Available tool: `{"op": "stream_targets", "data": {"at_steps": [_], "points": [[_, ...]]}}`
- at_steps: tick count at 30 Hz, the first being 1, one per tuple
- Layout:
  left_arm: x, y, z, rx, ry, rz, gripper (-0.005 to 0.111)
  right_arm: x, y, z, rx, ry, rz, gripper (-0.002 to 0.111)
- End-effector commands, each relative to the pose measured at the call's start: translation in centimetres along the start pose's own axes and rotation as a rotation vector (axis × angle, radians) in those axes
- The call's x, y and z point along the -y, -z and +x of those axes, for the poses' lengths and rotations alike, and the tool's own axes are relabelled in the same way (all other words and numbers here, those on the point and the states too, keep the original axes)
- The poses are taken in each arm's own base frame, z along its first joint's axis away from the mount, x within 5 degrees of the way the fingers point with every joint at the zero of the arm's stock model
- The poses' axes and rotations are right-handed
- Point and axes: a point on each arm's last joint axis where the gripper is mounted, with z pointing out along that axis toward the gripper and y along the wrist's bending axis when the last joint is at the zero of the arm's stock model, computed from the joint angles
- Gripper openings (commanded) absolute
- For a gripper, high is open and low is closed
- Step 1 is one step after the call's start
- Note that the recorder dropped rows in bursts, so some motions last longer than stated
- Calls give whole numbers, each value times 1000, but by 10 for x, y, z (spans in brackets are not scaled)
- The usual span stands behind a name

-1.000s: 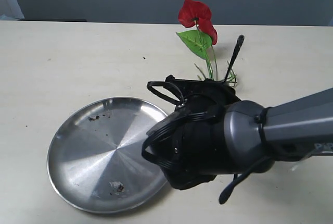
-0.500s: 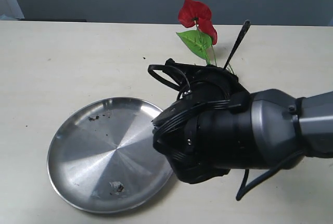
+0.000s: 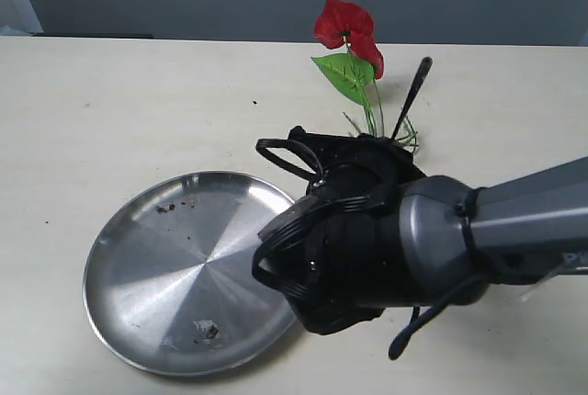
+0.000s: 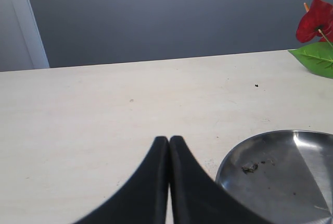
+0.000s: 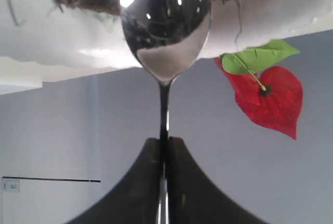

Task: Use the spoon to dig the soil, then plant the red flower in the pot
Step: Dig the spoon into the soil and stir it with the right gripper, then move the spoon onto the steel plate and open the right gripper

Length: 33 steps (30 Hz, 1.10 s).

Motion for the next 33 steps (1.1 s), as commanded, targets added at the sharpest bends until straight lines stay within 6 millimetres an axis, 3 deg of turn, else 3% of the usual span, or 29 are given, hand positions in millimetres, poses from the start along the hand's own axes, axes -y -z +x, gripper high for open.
{"op": "stream_targets", "data": {"at_steps": [1, 8, 11, 18, 27, 33], "points": [[0, 1, -2, 10, 3, 5, 0, 3, 5, 14, -45, -19, 64, -1], [0, 1, -2, 10, 3, 5, 0, -3, 20, 45, -46, -118, 110, -1], [0, 1, -2, 10, 3, 5, 0, -10, 29, 61, -16, -262, 114, -1], [0, 1, -2, 10, 3, 5, 0, -11, 42, 65, 179, -532, -23, -1], [0, 1, -2, 10, 3, 5, 0, 53, 88, 66, 862, -981, 185, -1], [0, 1, -2, 10, 3, 5, 0, 88, 99, 55, 1055, -1160, 23, -1]]}}
